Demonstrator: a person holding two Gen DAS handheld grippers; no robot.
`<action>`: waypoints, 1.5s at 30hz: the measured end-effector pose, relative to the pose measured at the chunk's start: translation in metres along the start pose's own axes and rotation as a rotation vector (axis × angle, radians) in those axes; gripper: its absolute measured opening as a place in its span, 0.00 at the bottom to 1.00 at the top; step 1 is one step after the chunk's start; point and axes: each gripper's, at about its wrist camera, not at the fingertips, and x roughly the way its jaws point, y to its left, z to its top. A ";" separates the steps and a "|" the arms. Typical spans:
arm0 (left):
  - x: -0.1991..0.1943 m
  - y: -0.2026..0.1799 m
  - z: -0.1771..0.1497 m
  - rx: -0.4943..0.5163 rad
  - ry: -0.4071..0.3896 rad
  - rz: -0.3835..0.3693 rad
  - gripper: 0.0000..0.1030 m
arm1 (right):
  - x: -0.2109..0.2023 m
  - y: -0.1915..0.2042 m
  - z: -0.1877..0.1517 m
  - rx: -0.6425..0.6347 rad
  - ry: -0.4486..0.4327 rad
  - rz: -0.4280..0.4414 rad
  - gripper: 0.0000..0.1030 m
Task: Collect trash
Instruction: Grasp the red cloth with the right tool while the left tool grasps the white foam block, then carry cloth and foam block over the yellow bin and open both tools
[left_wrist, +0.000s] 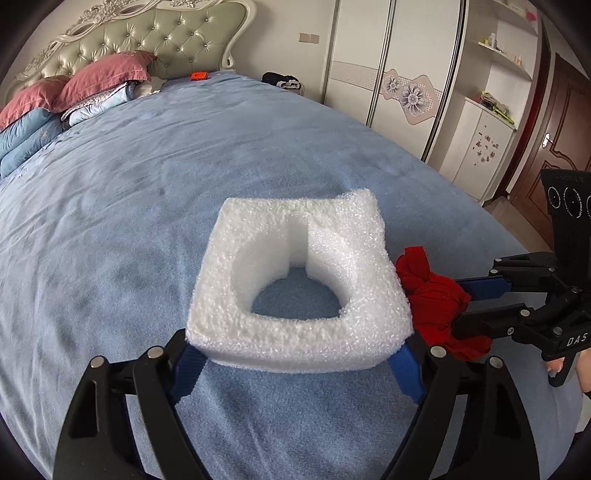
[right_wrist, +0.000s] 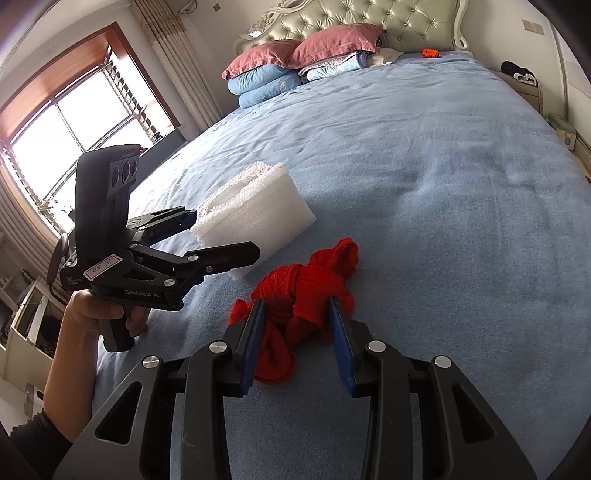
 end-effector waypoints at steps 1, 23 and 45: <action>-0.004 -0.001 -0.001 -0.011 -0.014 -0.010 0.81 | -0.001 0.000 0.000 0.001 -0.004 0.001 0.32; -0.089 -0.056 -0.033 -0.175 -0.175 0.051 0.81 | -0.055 0.012 -0.022 -0.068 -0.101 -0.082 0.12; -0.010 -0.298 -0.010 0.065 -0.033 -0.268 0.81 | -0.259 -0.099 -0.148 0.077 -0.229 -0.275 0.12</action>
